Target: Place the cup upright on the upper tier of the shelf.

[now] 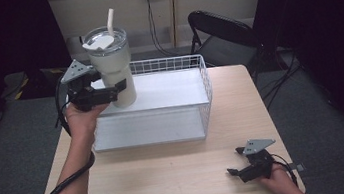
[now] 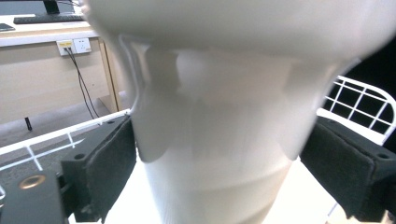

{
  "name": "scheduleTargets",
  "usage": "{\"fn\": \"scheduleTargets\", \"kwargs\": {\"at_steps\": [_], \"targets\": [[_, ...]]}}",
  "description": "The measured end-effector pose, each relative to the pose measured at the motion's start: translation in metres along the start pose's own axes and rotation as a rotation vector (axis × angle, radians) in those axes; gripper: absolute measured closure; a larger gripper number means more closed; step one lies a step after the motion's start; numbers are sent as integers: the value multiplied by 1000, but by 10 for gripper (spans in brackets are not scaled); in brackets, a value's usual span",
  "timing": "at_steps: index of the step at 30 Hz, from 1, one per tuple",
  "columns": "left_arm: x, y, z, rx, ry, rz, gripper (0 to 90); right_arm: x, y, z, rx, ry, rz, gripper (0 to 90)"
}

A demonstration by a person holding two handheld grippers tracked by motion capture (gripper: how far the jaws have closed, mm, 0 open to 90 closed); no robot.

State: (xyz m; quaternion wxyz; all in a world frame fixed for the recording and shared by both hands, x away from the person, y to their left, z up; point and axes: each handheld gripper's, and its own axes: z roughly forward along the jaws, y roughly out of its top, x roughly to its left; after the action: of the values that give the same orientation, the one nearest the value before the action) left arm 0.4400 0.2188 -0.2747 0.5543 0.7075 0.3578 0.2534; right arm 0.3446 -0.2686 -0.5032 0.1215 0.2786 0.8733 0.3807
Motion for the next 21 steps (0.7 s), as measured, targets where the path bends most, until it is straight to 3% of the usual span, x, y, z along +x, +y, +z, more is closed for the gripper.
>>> {"fn": "scheduleTargets", "kwargs": {"at_steps": [7,21], "targets": [[3,-3,-14,-9,-12,-27,152,0,0,0,0,0,0,130],[-1,-15,-42,17,-26,-9,153,-1,1,1,0,5,-3,129]]}}
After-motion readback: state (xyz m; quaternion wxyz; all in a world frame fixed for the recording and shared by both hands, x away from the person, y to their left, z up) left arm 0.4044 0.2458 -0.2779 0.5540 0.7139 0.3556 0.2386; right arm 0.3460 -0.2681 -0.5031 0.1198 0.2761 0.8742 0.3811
